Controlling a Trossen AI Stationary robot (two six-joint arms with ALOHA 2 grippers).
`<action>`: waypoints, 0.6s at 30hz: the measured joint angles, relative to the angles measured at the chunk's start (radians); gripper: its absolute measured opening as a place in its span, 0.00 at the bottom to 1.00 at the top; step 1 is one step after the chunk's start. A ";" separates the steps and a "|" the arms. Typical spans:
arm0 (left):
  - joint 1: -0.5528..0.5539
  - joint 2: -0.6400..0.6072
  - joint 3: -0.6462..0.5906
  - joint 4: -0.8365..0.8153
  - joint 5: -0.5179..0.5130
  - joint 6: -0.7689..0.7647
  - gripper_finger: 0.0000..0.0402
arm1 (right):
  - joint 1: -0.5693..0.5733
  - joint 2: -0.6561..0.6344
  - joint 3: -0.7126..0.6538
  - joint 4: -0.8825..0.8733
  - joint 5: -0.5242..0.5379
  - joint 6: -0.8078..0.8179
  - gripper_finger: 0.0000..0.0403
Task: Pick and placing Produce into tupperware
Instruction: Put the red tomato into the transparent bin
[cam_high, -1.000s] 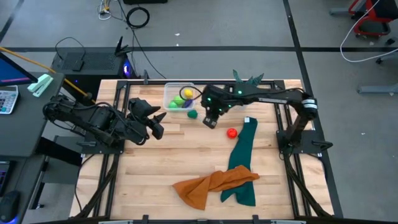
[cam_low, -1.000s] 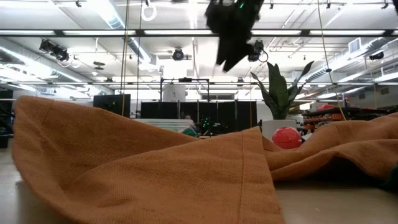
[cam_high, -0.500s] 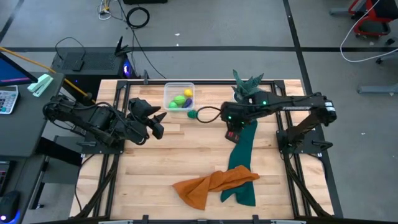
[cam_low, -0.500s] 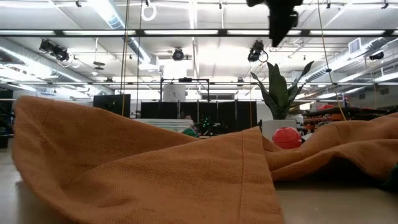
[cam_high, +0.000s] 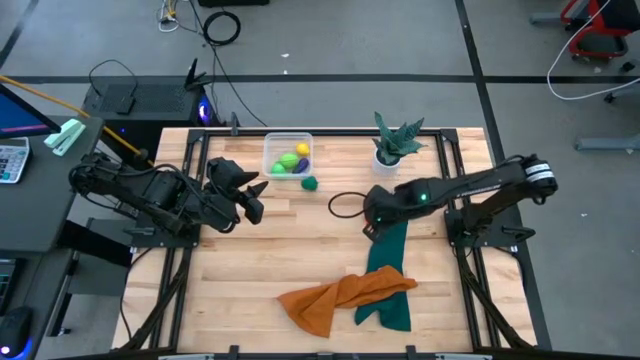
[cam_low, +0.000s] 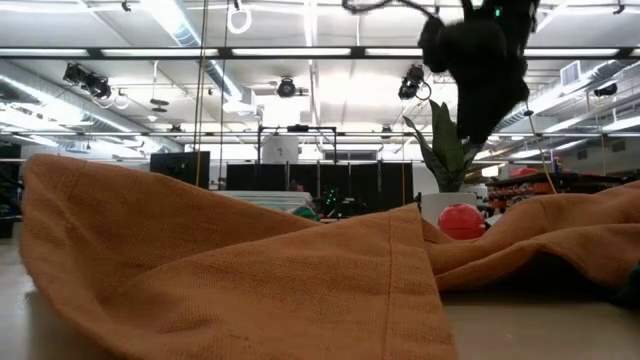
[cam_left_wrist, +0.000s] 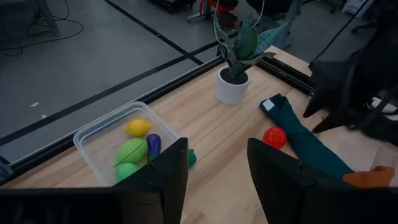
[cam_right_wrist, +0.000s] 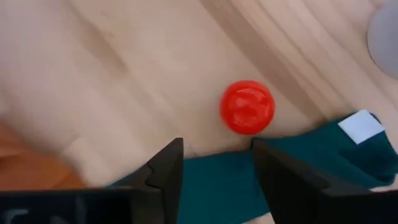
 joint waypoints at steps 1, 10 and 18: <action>0.000 0.000 0.000 0.000 0.000 0.000 0.43 | 0.002 0.008 -0.019 0.019 0.016 0.012 0.40; 0.000 0.000 0.000 0.000 0.000 0.000 0.43 | 0.003 0.066 -0.078 0.080 0.083 0.124 0.63; 0.000 0.000 0.000 -0.001 0.001 0.000 0.43 | -0.021 0.125 -0.093 0.092 0.093 0.254 0.85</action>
